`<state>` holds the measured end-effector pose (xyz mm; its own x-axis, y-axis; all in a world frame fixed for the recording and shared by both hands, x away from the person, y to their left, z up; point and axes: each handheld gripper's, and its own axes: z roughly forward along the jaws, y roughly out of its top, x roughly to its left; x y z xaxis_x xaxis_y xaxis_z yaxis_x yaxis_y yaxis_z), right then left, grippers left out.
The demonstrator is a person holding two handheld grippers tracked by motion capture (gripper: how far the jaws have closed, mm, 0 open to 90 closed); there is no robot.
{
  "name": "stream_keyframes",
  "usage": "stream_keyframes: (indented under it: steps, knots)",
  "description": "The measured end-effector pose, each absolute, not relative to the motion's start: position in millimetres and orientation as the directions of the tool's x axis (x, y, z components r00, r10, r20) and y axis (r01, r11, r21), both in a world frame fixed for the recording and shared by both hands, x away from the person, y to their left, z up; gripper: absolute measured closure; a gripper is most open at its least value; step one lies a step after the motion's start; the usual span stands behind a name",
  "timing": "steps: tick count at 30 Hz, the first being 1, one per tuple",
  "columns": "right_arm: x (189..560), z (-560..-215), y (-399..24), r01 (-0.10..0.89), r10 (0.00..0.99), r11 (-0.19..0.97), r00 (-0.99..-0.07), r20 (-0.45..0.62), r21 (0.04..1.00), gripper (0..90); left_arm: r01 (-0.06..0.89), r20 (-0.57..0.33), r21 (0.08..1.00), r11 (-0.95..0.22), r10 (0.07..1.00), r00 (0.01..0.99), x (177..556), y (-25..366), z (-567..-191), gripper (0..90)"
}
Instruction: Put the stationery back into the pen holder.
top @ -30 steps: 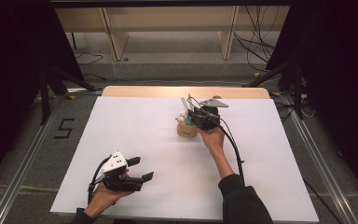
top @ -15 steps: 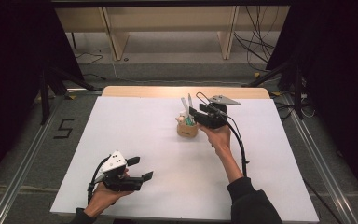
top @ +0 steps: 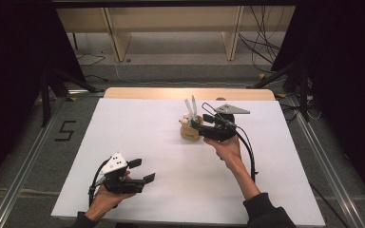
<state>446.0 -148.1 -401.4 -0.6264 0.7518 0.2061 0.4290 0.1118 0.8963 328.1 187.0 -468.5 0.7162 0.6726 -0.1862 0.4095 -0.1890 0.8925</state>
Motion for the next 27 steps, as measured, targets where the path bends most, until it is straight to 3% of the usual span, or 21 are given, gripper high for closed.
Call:
stream_keyframes:
  steps: [27]
  knots:
    - [359,-422,-183,0.398,0.711,0.167,-0.682,0.169,0.902,32.8,0.409,-0.191,0.895,-0.179,0.675,0.713,328,188,-468,19.7]
